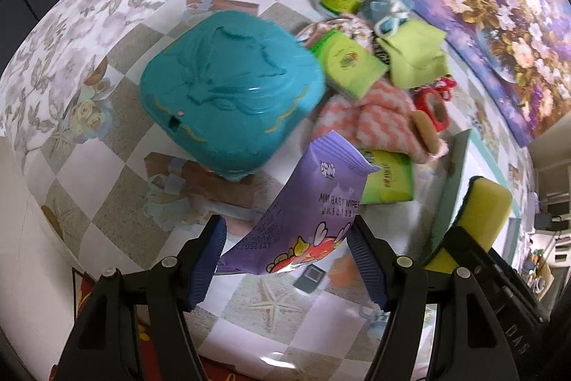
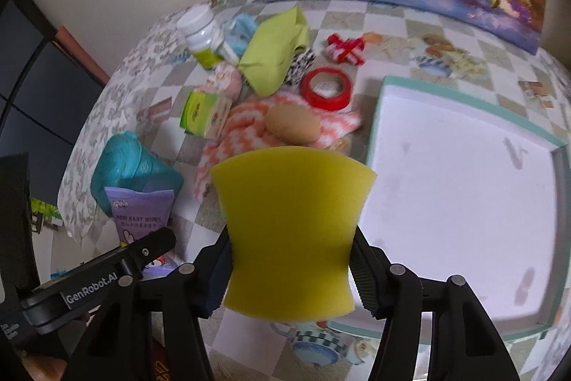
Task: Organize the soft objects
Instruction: 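Carry both items into the white tray and open both tools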
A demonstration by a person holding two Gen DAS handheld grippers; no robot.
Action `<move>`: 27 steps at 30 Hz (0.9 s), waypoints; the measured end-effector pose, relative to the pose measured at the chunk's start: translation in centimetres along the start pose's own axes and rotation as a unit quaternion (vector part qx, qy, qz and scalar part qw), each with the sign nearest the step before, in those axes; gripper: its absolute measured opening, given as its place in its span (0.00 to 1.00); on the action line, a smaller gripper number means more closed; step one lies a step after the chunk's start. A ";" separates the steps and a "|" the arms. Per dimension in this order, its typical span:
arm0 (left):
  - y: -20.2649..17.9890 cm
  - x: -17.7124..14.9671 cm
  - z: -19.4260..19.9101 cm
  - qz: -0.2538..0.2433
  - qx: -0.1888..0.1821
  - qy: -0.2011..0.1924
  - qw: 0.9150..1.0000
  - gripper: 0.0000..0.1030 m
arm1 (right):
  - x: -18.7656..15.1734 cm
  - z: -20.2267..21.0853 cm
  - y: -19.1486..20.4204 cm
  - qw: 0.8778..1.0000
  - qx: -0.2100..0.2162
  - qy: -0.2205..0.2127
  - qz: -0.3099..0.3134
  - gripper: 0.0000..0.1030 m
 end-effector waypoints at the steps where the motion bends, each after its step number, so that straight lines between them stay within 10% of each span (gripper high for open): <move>1: -0.4 0.0 0.2 -0.004 -0.004 -0.003 1.000 0.69 | 0.1 0.4 -0.1 1.000 0.007 -0.004 -0.006 0.60; 15: -9.6 0.5 1.8 -0.100 -0.018 -0.005 0.995 0.69 | 3.4 5.0 -10.3 0.992 -0.069 -0.035 -0.096 0.60; 27: -20.7 -1.0 -1.6 -0.199 -0.028 0.012 0.979 0.69 | 1.3 6.1 -24.6 0.962 -0.142 -0.026 -0.232 0.60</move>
Point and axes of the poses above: each gripper's, at about its wrist camera, not at the fingertips, and z roughly against the way its jaws point, y to its left, x to its top, the point moved 10 cm from there along -z, roughly the way its jaws point, and after that the axes turned 1 degree about y, right-handed, at the moved point
